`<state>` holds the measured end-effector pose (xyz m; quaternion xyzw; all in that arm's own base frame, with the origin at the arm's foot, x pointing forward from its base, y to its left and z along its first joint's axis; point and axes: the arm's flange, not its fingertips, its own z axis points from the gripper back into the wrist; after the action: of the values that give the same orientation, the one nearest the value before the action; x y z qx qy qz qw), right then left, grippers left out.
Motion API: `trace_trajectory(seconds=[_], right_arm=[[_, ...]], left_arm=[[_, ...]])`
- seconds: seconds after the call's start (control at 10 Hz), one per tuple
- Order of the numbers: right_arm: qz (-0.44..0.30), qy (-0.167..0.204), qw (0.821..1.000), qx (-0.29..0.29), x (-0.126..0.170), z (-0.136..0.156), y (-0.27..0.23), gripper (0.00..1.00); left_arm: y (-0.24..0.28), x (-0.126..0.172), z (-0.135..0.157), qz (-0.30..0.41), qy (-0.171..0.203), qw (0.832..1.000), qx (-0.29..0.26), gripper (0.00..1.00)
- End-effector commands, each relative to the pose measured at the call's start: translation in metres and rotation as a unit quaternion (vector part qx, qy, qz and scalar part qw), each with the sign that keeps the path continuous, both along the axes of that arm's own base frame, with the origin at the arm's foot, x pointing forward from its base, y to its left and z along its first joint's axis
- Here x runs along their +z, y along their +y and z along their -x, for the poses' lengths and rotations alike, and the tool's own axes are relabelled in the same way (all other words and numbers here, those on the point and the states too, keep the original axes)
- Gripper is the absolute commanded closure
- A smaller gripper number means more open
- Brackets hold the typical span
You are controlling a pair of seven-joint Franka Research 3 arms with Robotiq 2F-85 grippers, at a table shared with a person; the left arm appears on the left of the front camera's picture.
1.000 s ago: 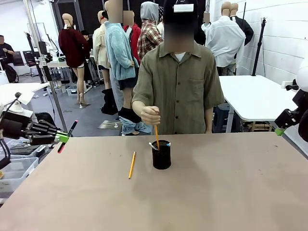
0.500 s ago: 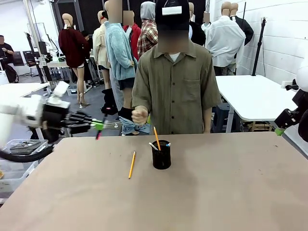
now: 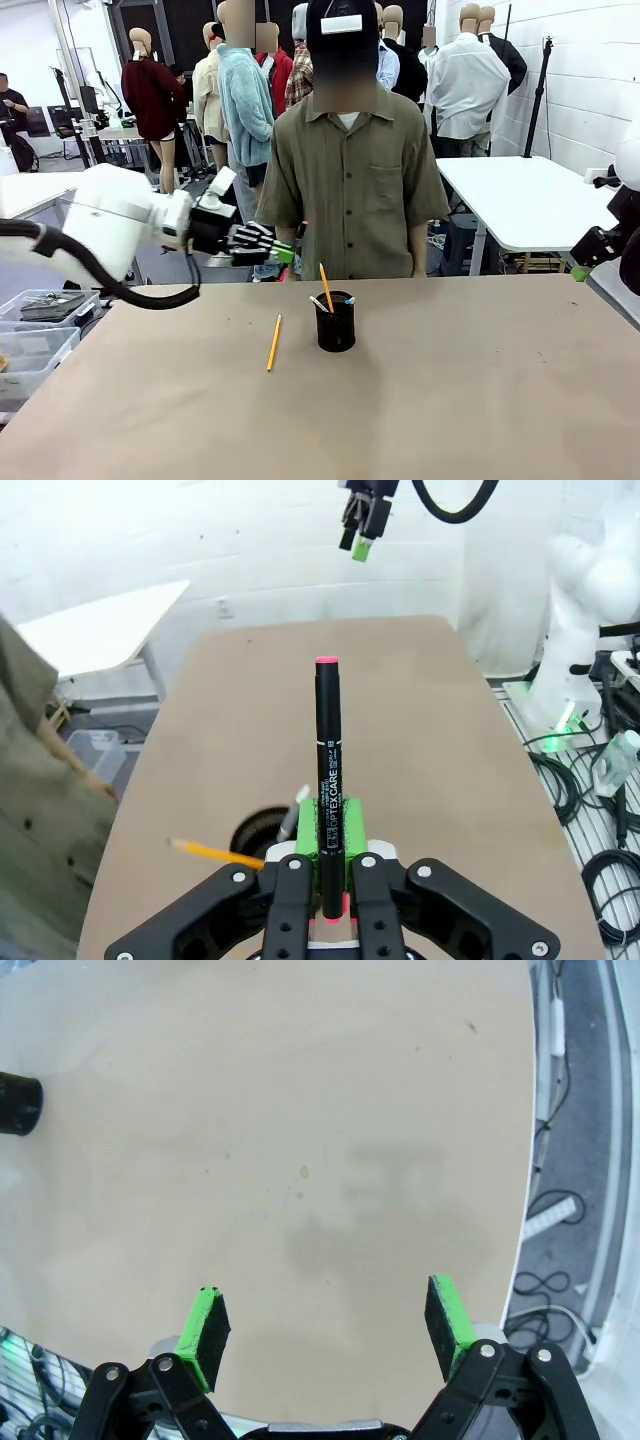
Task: Place the pens into the pen holder.
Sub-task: Pick up a writing instrument from the table and place it into the Pen holder.
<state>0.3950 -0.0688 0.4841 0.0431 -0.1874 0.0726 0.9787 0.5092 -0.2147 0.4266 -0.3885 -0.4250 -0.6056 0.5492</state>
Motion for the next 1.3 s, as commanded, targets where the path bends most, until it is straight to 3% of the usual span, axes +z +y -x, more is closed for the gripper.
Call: trace_trajectory(seconds=[0.0,0.2,0.3,0.5,0.6,0.8,1.2], right_arm=[[0.011,-0.004,1.0,-0.005,-0.004,0.0,0.002,0.02],[0.011,-0.004,1.0,-0.005,-0.004,0.0,0.002,0.02],[0.011,-0.004,1.0,-0.005,-0.004,0.0,0.002,0.02],[0.011,-0.004,1.0,-0.005,-0.004,0.0,0.002,0.02],[0.011,-0.004,1.0,-0.005,-0.004,0.0,0.002,0.02],[0.011,-0.004,1.0,-0.005,-0.004,0.0,0.002,0.02],[0.011,-0.004,1.0,-0.005,-0.004,0.0,0.002,0.02]], left_arm=[[-0.027,-0.008,-0.02,0.016,-0.031,0.999,0.016,1.0],[-0.044,-0.02,-0.037,-0.009,-0.026,0.998,0.054,1.0],[-0.03,-0.006,-0.019,0.007,-0.012,1.0,0.012,1.0],[-0.03,-0.006,-0.019,0.007,-0.012,1.0,0.012,1.0],[-0.037,-0.012,-0.028,0.001,-0.014,1.0,0.024,1.0],[-0.035,-0.017,-0.02,0.044,-0.048,0.998,-0.005,1.0],[-0.053,-0.044,-0.027,0.08,-0.02,0.996,-0.042,1.0]])
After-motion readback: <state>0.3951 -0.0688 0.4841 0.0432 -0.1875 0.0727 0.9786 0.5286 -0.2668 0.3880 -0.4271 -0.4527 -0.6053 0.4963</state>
